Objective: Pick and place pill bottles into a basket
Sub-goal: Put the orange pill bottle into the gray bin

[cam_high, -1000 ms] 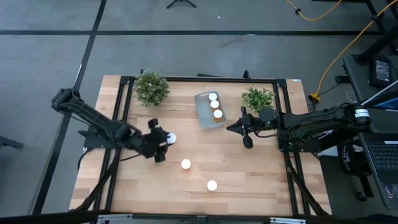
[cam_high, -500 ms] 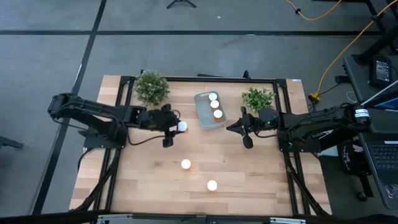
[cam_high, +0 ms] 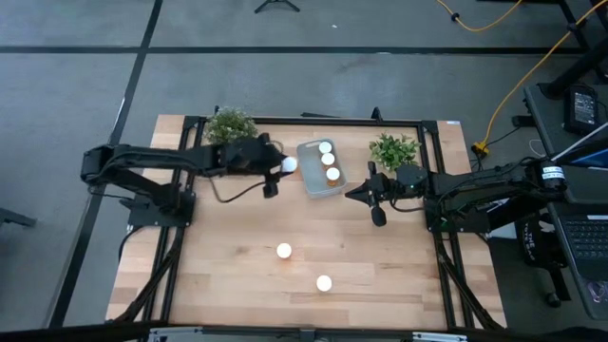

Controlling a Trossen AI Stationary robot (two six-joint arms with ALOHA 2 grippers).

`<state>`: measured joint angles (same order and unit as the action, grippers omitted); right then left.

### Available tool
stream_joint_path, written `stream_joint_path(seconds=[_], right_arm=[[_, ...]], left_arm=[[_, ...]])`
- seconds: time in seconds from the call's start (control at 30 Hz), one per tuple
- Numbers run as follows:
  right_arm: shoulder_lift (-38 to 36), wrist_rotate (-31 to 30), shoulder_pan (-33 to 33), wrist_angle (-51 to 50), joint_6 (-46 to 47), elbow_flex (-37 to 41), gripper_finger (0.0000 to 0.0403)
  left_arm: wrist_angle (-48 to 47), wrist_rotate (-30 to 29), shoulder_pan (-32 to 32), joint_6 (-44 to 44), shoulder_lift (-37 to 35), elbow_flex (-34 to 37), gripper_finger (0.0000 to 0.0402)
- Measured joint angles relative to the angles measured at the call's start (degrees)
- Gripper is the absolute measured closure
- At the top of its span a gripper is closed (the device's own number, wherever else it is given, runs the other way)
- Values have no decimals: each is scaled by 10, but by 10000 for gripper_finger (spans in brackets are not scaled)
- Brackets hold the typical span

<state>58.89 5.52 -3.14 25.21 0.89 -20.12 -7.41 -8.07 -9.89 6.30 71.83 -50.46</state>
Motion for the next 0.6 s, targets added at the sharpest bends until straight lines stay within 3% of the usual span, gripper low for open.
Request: stream_joint_path(seconds=[0.43, 0.6], right_arm=[[0, 0, 0, -2, 0, 0, 385], [0, 0, 0, -5, 0, 0, 385]], left_arm=[[-66, 39, -73, 83, 179, -180, 210], [-63, 111, -98, 91, 216, -202, 210]])
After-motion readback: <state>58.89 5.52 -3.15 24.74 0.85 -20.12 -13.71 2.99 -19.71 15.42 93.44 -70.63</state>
